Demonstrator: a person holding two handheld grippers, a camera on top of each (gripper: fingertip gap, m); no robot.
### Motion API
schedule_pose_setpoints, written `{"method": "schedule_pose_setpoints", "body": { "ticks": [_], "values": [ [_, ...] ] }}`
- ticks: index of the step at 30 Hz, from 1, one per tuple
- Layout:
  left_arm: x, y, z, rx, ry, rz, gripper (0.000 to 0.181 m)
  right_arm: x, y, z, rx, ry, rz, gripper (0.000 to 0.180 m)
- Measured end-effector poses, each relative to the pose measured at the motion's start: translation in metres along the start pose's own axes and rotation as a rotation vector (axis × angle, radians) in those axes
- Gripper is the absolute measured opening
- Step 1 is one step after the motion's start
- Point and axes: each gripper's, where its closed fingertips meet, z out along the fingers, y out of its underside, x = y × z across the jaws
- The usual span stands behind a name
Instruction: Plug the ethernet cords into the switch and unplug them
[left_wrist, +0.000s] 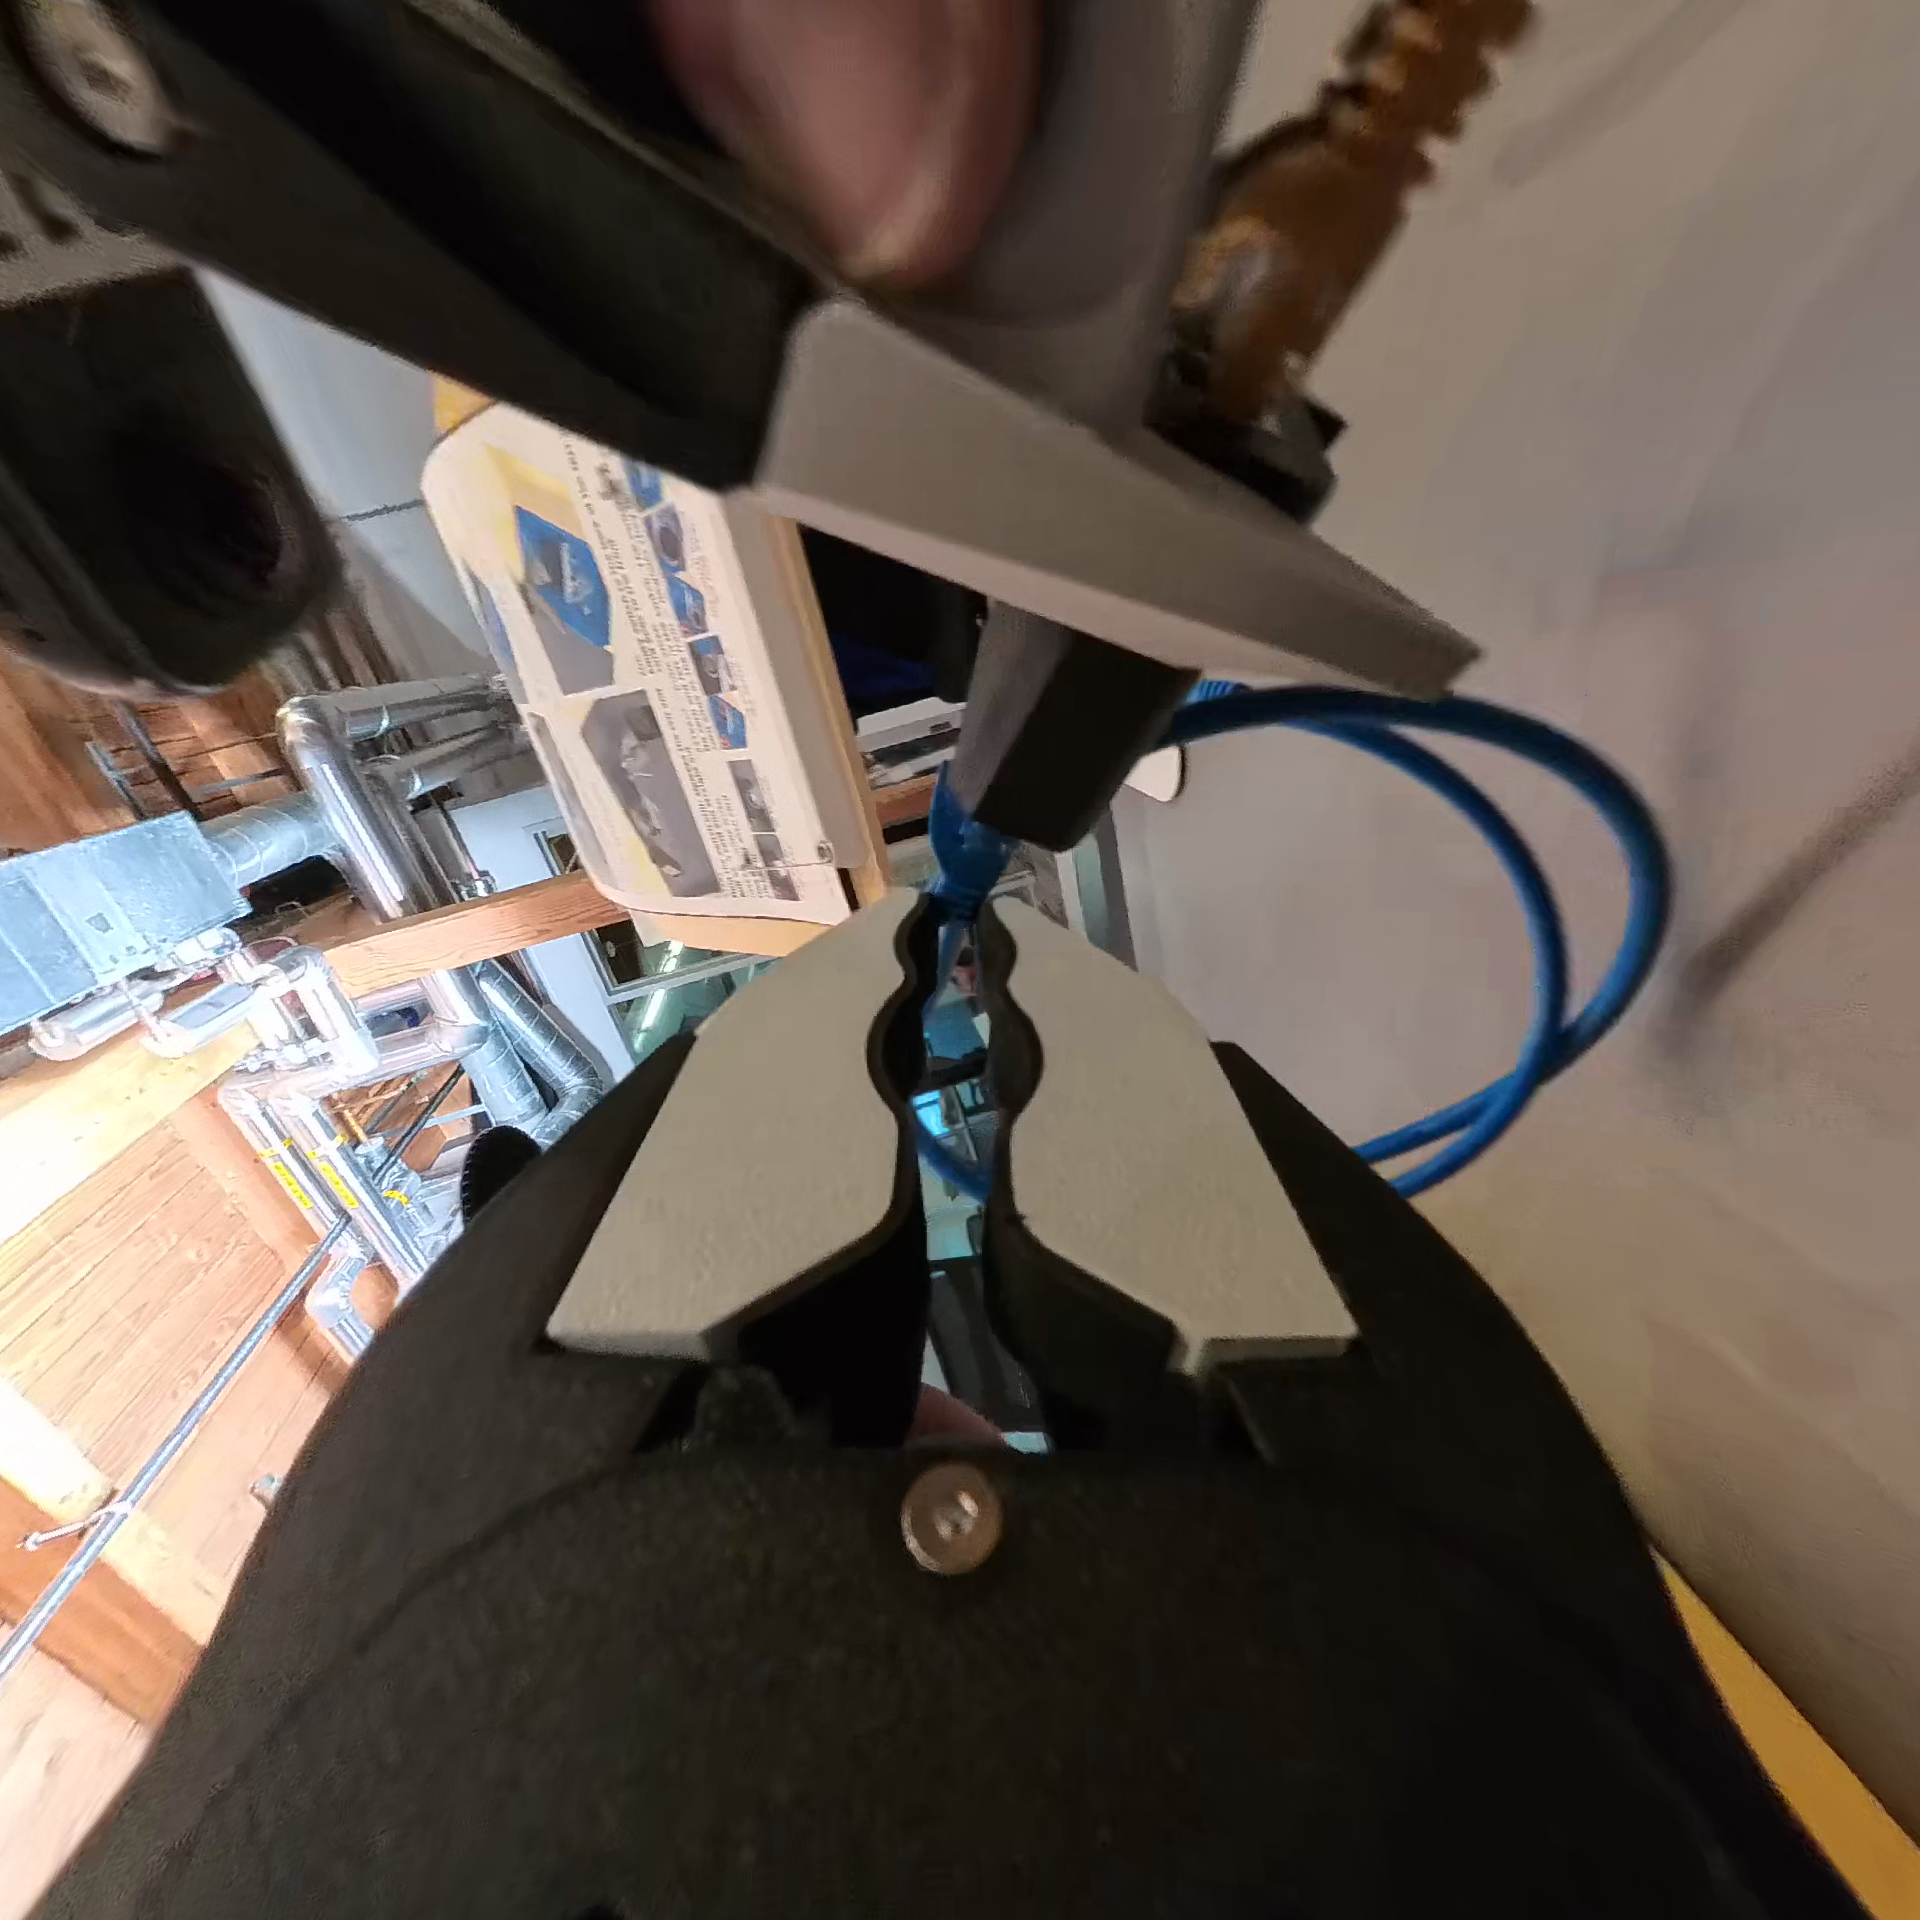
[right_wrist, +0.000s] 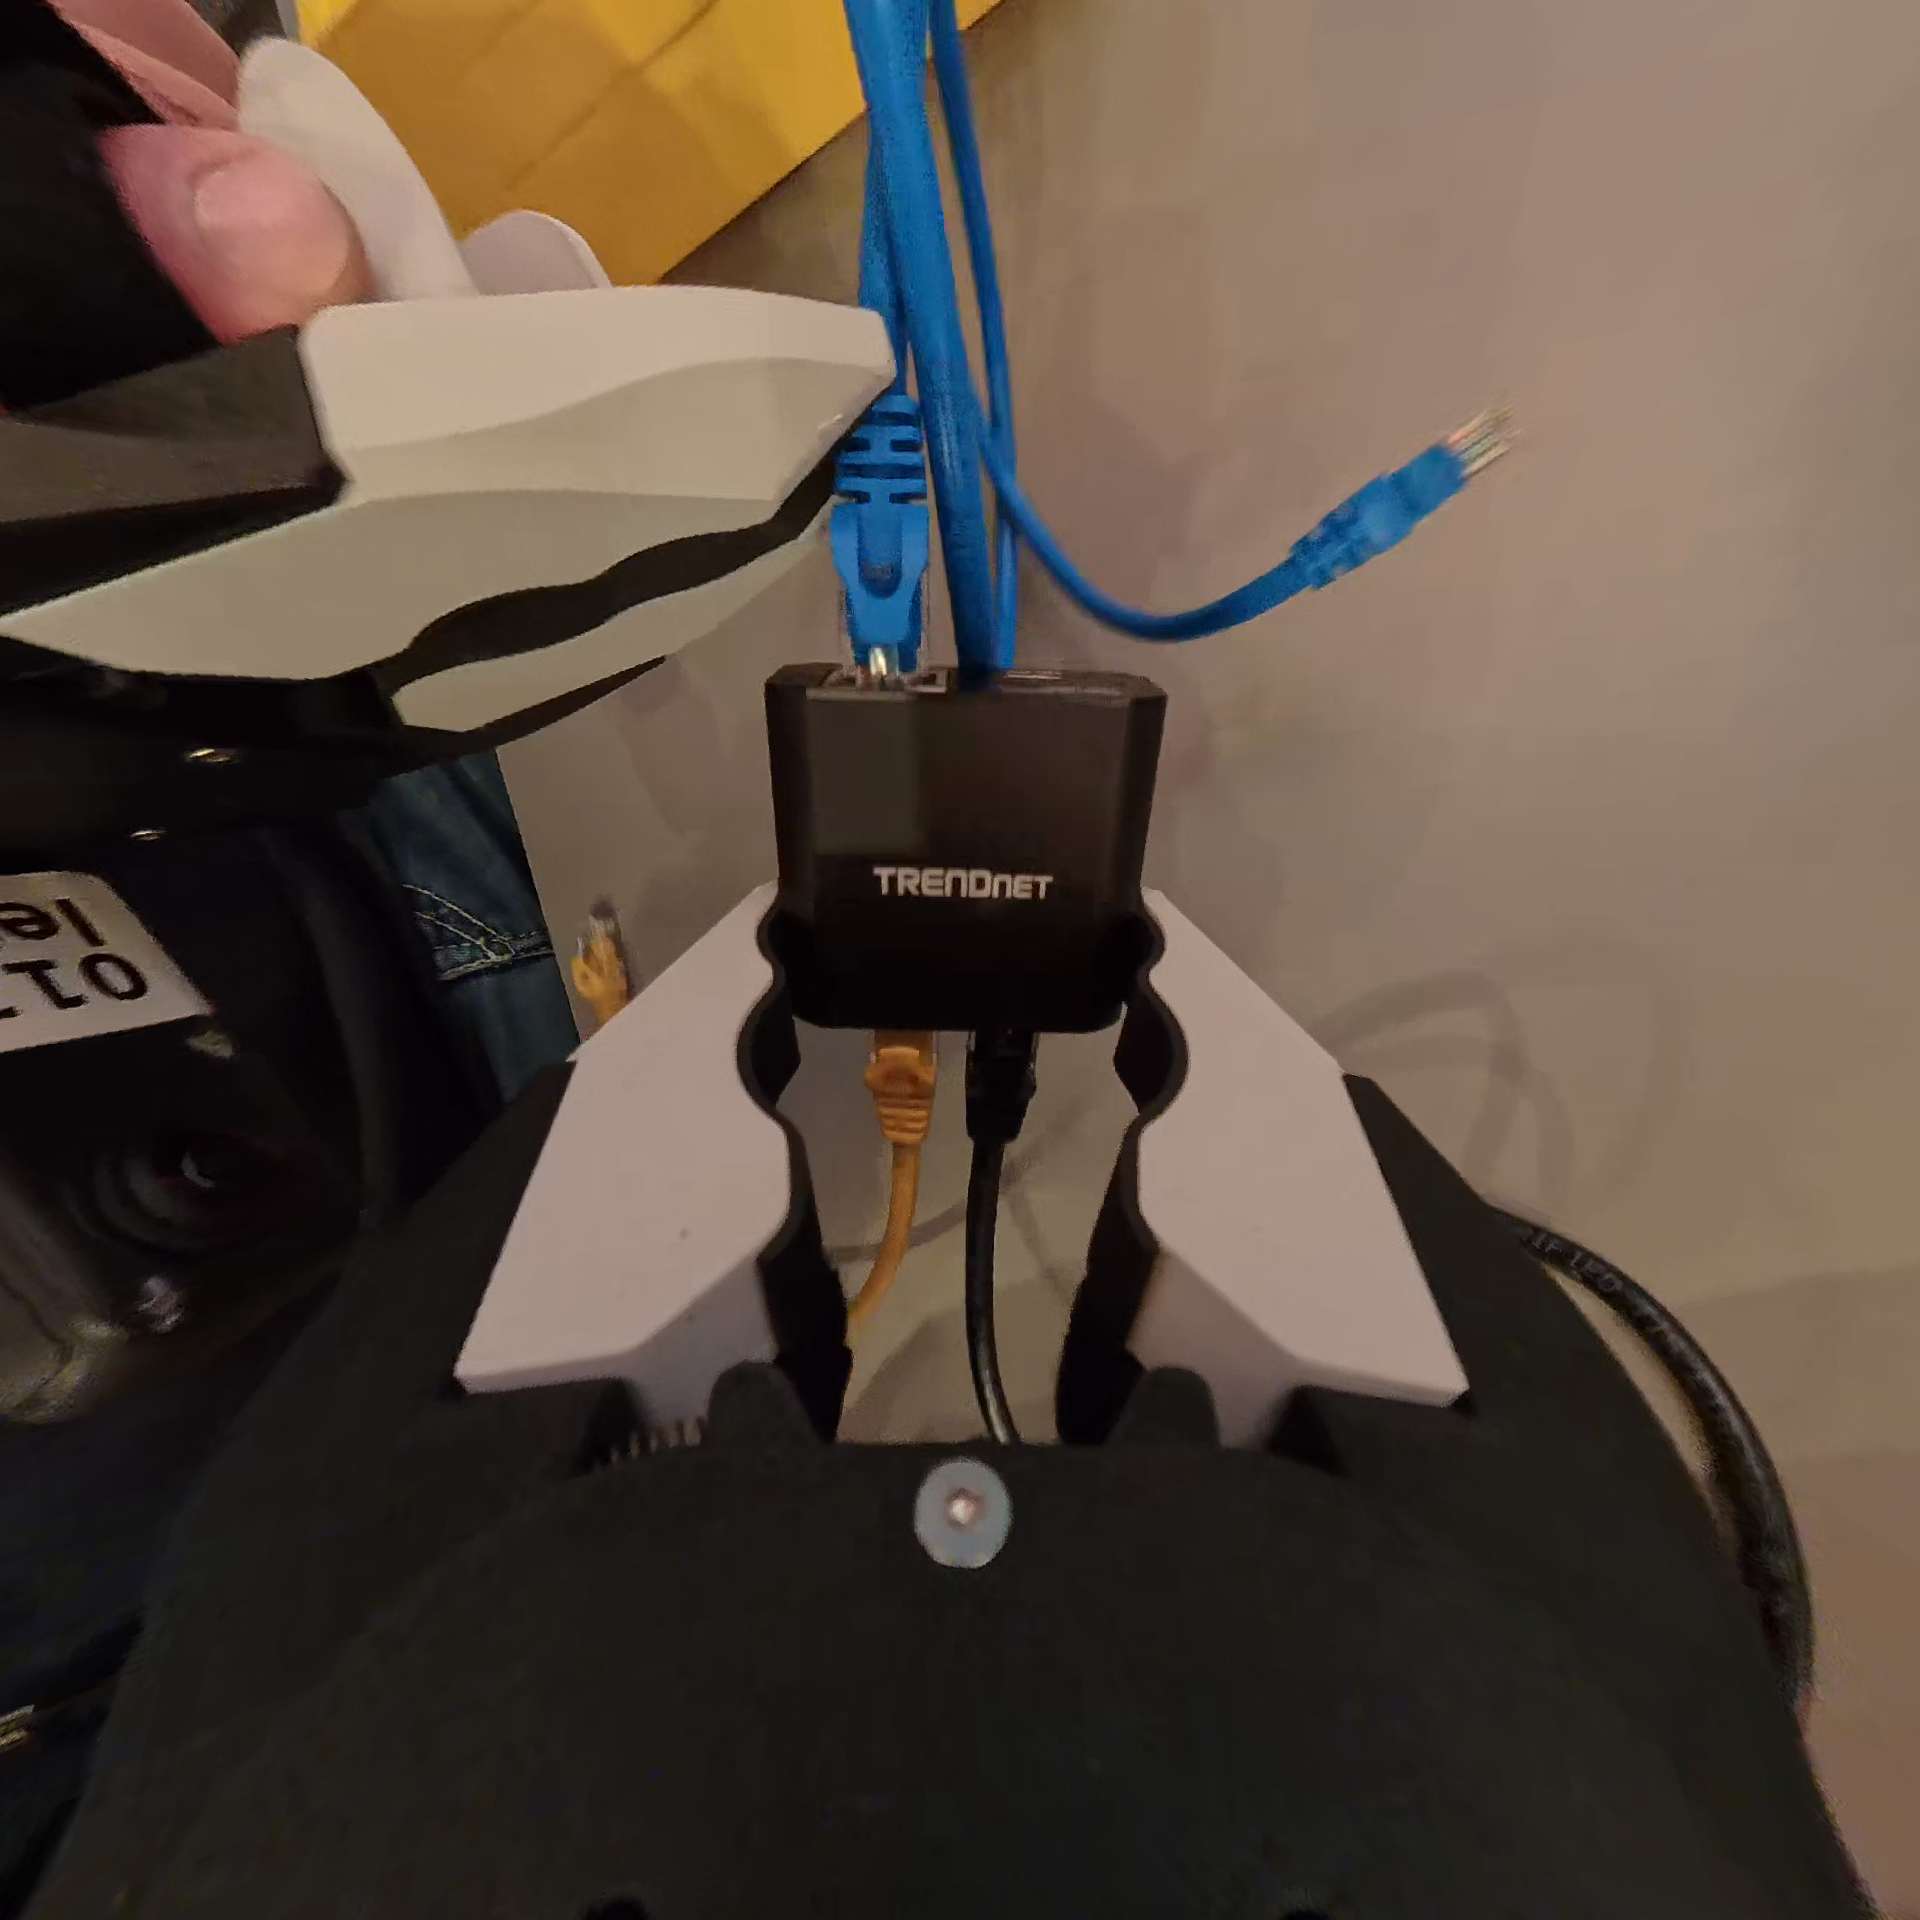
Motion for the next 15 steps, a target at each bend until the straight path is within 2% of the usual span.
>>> {"method": "schedule_pose_setpoints", "body": {
  "ticks": [5,15],
  "values": [
    [-0.013,0.004,-0.003,-0.009,-0.033,-0.038,0.005,-0.005,-0.010,0.000,0.069,0.005,-0.012,0.060],
    [0.008,0.010,-0.008,-0.007,0.037,-0.134,0.005,-0.006,-0.021,-0.024,0.145,0.090,-0.101,0.059]
  ]
}}
